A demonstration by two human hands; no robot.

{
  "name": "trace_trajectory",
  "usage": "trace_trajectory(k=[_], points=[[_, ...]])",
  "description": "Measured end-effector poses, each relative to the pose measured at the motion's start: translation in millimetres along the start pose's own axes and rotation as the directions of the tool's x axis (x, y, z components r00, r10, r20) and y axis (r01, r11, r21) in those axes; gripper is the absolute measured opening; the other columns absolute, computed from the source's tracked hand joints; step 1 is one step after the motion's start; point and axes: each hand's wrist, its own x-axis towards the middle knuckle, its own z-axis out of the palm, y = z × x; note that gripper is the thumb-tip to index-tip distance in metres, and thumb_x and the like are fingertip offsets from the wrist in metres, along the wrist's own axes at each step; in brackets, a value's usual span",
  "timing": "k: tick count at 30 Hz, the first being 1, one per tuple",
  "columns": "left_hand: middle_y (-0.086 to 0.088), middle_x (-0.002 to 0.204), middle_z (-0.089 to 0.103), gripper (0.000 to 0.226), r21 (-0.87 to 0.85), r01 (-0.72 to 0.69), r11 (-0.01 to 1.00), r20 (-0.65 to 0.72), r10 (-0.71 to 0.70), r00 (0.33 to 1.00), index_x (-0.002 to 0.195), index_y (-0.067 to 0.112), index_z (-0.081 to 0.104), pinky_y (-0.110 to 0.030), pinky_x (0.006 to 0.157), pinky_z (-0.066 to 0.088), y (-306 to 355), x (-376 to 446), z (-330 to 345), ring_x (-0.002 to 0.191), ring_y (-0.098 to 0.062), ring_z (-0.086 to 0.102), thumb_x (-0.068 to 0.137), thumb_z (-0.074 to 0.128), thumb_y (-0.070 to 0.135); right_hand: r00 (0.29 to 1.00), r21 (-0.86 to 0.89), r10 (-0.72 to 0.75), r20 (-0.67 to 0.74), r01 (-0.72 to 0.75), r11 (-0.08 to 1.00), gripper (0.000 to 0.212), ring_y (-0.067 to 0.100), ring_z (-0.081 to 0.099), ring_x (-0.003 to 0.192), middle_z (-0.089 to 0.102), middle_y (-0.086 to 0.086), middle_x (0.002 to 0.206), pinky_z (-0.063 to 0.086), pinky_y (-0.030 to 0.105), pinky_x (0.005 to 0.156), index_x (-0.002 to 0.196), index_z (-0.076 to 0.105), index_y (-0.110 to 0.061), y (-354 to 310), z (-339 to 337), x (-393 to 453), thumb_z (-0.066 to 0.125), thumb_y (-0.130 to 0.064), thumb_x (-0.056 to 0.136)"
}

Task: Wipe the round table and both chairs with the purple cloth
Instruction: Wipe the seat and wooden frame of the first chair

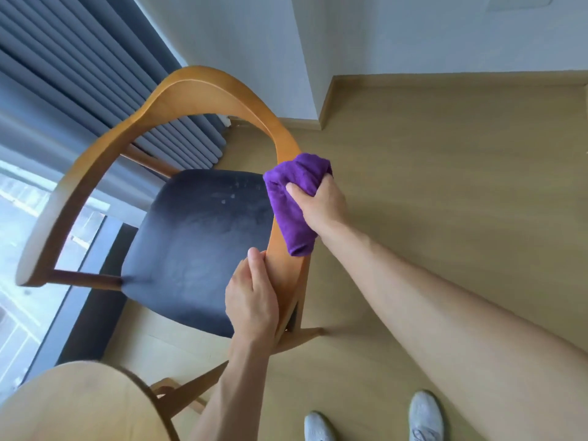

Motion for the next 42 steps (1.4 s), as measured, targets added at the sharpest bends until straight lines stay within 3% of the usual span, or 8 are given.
trace_trajectory(k=[6, 10, 15, 20, 26, 36, 39, 42], points=[[-0.002, 0.063, 0.049, 0.055, 0.101, 0.052, 0.994, -0.008, -0.051, 0.999, 0.061, 0.016, 0.042, -0.040, 0.071, 0.037, 20, 23, 8, 0.068, -0.025, 0.050, 0.099, 0.025, 0.052, 0.994, -0.094, -0.062, 0.088, 0.071, 0.993, 0.066, 0.031, 0.060, 0.116, 0.062, 0.012, 0.127, 0.045, 0.030, 0.087, 0.129, 0.054, -0.006, -20, -5, 51, 0.067, -0.054, 0.086], [-0.012, 0.104, 0.062, 0.060, 0.219, 0.091, 0.972, 0.130, -0.121, 0.984, 0.108, 0.016, 0.064, -0.045, 0.090, 0.041, 54, 66, 32, 0.106, -0.037, 0.057, 0.103, 0.018, 0.054, 0.996, -0.087, -0.070, 0.059, 0.075, 0.993, 0.063, 0.031, 0.061, 0.114, 0.063, 0.010, 0.125, 0.038, 0.026, 0.080, 0.127, 0.053, -0.007, -14, -1, 49, 0.066, -0.054, 0.086], [-0.017, 0.123, 0.062, 0.057, -0.034, 0.081, 0.996, 0.147, -0.075, 0.986, 0.130, 0.009, 0.057, -0.045, 0.094, 0.043, 91, 106, 55, 0.117, -0.038, 0.056, 0.108, 0.017, 0.043, 0.994, -0.098, -0.079, 0.070, 0.085, 0.992, 0.059, 0.028, 0.062, 0.110, 0.065, 0.006, 0.120, 0.047, 0.031, 0.085, 0.125, 0.056, -0.013, -13, 0, 56, 0.067, -0.055, 0.084], [-0.009, 0.106, 0.066, 0.073, -0.142, 0.148, 0.979, 0.110, -0.133, 0.985, 0.104, 0.013, 0.062, -0.045, 0.091, 0.043, 79, 103, 61, 0.107, -0.032, 0.057, 0.097, 0.011, 0.066, 0.988, -0.188, -0.108, 0.108, 0.127, 0.974, 0.059, 0.026, 0.063, 0.110, 0.068, 0.004, 0.118, 0.047, 0.029, 0.086, 0.123, 0.061, -0.015, -42, 3, 93, 0.067, -0.058, 0.084], [-0.005, 0.118, 0.064, 0.065, 0.032, 0.196, 0.980, 0.111, -0.199, 0.974, 0.119, 0.022, 0.061, -0.037, 0.082, 0.033, 85, 119, 71, 0.110, -0.031, 0.058, 0.101, 0.013, 0.061, 0.968, -0.186, -0.149, 0.204, 0.188, 0.964, 0.053, 0.025, 0.064, 0.108, 0.066, 0.000, 0.113, 0.052, 0.041, 0.095, 0.122, 0.061, -0.016, -52, 6, 120, 0.069, -0.053, 0.084], [0.002, 0.086, 0.057, 0.055, 0.314, -0.020, 0.949, 0.003, 0.021, 1.000, 0.122, 0.025, 0.051, -0.040, 0.070, 0.050, 105, 110, 72, 0.079, -0.027, 0.056, 0.094, 0.009, 0.047, 0.904, -0.159, -0.204, 0.375, 0.280, 0.947, 0.050, 0.024, 0.064, 0.108, 0.068, 0.002, 0.115, 0.052, 0.042, 0.097, 0.124, 0.061, -0.019, -61, 13, 164, 0.066, -0.050, 0.086], [0.009, 0.071, 0.050, 0.040, 0.376, 0.109, 0.920, -0.033, -0.105, 0.994, 0.103, 0.027, 0.052, -0.036, 0.065, 0.041, 110, 116, 75, 0.071, -0.025, 0.054, 0.098, 0.019, 0.050, 0.869, -0.129, -0.225, 0.440, 0.309, 0.942, 0.050, 0.022, 0.063, 0.110, 0.065, -0.003, 0.114, 0.049, 0.035, 0.097, 0.129, 0.058, -0.020, -65, 16, 177, 0.065, -0.049, 0.089], [0.001, 0.076, 0.062, 0.060, 0.368, 0.325, 0.871, -0.120, -0.302, 0.946, 0.079, 0.025, 0.056, -0.033, 0.070, 0.035, 115, 121, 84, 0.076, -0.028, 0.057, 0.094, 0.008, 0.058, 0.823, -0.071, -0.262, 0.505, 0.342, 0.937, 0.049, 0.020, 0.062, 0.112, 0.066, -0.001, 0.119, 0.047, 0.032, 0.098, 0.131, 0.056, -0.021, -63, 15, 186, 0.063, -0.047, 0.091]])
